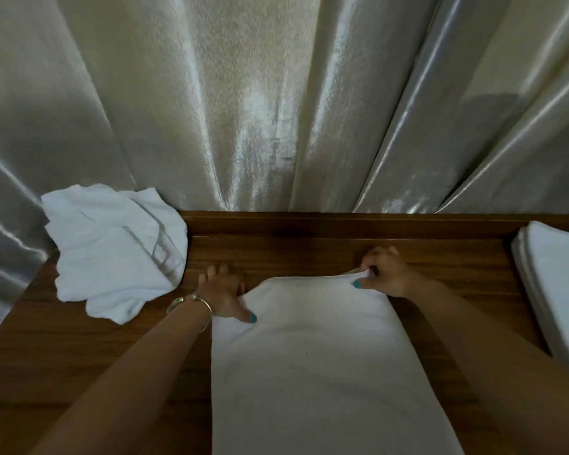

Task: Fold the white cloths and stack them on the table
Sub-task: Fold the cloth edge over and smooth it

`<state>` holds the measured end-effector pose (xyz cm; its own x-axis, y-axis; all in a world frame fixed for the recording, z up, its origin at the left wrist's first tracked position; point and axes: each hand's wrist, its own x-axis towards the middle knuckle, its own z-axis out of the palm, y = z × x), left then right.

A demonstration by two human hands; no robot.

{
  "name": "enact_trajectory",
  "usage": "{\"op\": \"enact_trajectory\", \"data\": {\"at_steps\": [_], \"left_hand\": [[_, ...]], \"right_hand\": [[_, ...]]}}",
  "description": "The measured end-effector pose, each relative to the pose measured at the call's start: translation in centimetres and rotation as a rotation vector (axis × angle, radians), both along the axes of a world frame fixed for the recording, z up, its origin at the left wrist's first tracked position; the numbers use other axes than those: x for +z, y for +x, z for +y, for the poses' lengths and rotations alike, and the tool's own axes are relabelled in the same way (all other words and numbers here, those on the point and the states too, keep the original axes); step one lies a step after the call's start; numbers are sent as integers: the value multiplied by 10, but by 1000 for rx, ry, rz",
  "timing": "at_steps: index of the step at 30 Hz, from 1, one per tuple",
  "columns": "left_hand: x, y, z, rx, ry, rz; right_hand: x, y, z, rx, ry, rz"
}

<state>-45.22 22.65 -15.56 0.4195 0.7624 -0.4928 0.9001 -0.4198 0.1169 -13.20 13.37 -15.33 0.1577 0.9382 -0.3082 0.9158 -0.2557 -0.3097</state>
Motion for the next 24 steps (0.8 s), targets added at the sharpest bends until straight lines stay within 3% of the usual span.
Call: {"op": "enact_trajectory", "data": {"at_steps": [5,9,12,17,20,24], "left_hand": [[1,4,-4,-87,0,-189],[4,2,-11,-173,233,-235],[9,-6,-18,-212,300,-233],[20,-18,-27,-41,-184,-304],[21,-26,-28,83,-292,-396],[19,-27,-24,-62,-251,-234]], "right_hand": [[11,9,-3,31,-5,60],[17,11,-8,44,34,28],[20,13,-14,69,35,4],[20,18,-17,45,18,-5],[20,18,-16,55,17,-42],[25,14,-14,56,6,-48]]}}
